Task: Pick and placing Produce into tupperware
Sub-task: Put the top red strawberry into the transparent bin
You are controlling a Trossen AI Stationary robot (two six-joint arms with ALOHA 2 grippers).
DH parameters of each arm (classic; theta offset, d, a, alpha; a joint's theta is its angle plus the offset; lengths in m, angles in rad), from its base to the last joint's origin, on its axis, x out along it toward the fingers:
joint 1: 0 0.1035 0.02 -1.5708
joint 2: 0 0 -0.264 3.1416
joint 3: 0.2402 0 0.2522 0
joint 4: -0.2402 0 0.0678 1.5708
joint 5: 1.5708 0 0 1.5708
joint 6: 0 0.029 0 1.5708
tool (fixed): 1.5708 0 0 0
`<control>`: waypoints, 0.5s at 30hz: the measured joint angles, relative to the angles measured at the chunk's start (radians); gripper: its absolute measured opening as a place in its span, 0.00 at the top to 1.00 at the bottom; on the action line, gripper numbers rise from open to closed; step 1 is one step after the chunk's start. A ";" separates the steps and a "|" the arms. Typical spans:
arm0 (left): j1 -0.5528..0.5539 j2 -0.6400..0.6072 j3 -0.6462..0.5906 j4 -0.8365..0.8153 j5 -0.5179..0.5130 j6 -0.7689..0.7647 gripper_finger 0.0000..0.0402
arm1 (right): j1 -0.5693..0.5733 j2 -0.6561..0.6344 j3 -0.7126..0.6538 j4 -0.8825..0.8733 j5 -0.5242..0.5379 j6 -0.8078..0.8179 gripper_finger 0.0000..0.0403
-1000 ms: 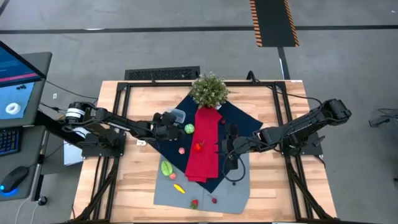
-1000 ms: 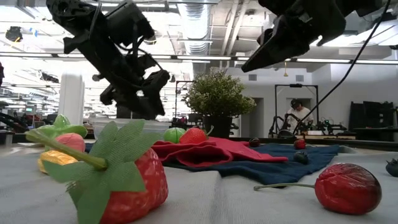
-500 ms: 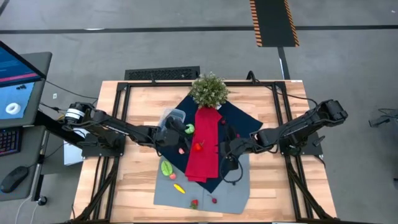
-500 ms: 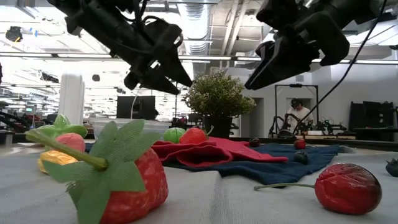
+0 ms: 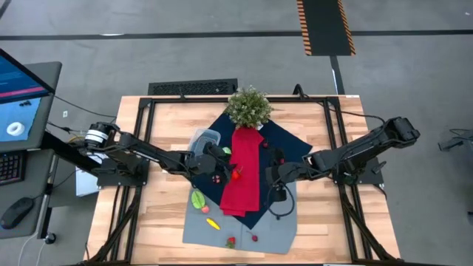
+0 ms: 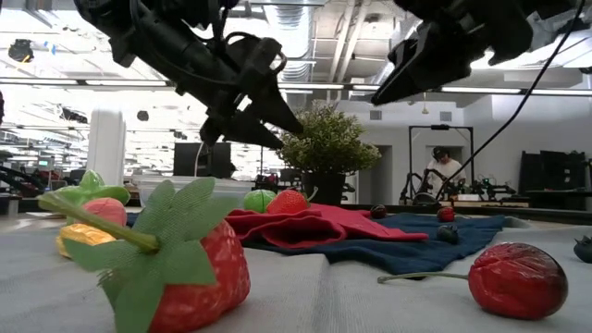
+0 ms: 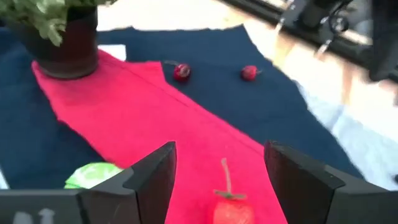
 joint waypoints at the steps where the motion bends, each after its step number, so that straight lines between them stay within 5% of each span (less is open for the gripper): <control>1: 0.005 0.005 0.008 -0.006 -0.001 -0.012 0.42 | 0.002 -0.009 0.000 -0.009 0.000 0.001 0.63; 15: 0.007 0.013 0.025 -0.033 -0.010 -0.062 0.42 | 0.037 -0.055 0.000 -0.020 0.003 0.018 0.66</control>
